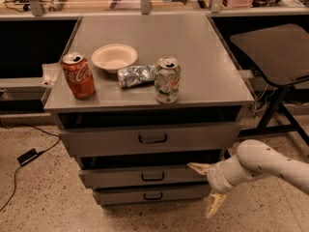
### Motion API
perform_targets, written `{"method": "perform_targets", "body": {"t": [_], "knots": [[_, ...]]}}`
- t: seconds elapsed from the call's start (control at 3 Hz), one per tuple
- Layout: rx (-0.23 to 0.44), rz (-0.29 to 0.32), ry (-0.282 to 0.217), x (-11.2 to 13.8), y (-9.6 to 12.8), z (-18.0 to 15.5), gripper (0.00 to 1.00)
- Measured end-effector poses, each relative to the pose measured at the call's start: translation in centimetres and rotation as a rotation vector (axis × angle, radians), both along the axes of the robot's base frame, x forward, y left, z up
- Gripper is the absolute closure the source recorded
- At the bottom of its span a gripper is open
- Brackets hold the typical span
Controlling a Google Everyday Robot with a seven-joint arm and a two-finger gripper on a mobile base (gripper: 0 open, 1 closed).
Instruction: Open middle drawer
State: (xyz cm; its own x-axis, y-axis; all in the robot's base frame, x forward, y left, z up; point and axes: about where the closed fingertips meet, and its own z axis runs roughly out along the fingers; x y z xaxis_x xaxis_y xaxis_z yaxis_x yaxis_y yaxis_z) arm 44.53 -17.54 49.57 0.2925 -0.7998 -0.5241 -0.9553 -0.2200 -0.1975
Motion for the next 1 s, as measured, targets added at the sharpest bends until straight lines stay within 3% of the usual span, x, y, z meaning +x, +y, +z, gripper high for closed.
{"method": "perform_targets", "body": {"t": [0.67,1.0], "knots": [[-0.087,-0.091,-0.019,2.7,-3.0,-3.1,0.0],[-0.147,-0.119,0.01,4.6,-4.4,-5.7,0.0]]}}
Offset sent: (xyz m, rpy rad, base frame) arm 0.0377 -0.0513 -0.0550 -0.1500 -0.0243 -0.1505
